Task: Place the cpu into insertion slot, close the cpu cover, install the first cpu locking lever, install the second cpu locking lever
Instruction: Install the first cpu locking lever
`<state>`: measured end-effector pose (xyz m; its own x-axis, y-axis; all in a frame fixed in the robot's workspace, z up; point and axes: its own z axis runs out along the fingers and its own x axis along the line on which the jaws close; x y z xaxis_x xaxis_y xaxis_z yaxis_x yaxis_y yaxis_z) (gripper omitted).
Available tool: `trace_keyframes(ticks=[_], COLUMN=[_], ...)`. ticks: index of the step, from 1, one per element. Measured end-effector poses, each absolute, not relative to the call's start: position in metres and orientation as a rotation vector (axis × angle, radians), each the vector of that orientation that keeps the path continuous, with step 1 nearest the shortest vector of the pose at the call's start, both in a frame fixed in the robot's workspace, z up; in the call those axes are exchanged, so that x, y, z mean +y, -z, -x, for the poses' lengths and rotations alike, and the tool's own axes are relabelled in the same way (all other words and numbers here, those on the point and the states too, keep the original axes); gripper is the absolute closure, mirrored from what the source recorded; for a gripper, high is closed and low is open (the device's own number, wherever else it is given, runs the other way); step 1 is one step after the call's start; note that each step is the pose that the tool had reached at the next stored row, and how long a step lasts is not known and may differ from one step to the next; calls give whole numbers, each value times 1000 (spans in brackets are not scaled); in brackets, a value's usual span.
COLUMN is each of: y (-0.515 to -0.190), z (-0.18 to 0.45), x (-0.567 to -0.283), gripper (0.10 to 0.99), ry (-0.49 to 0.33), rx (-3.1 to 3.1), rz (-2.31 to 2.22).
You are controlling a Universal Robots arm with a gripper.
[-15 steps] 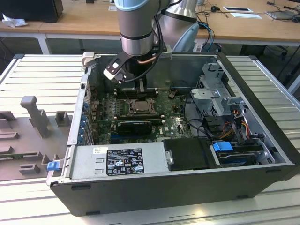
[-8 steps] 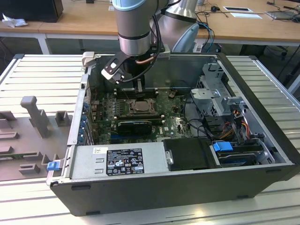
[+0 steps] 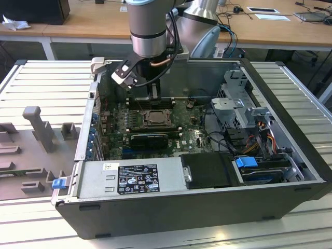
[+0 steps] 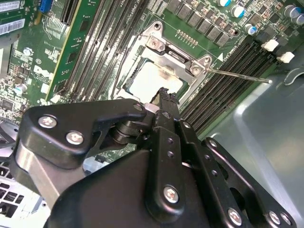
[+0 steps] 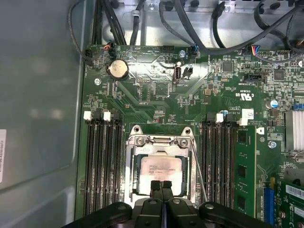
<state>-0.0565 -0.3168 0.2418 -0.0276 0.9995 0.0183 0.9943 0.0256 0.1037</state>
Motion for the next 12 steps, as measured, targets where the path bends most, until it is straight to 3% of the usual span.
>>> trace_keyframes(ticks=[12], y=[-255], z=[56], x=[-317], gripper=[980], ry=[-134], rx=[2206], rz=[-2148])
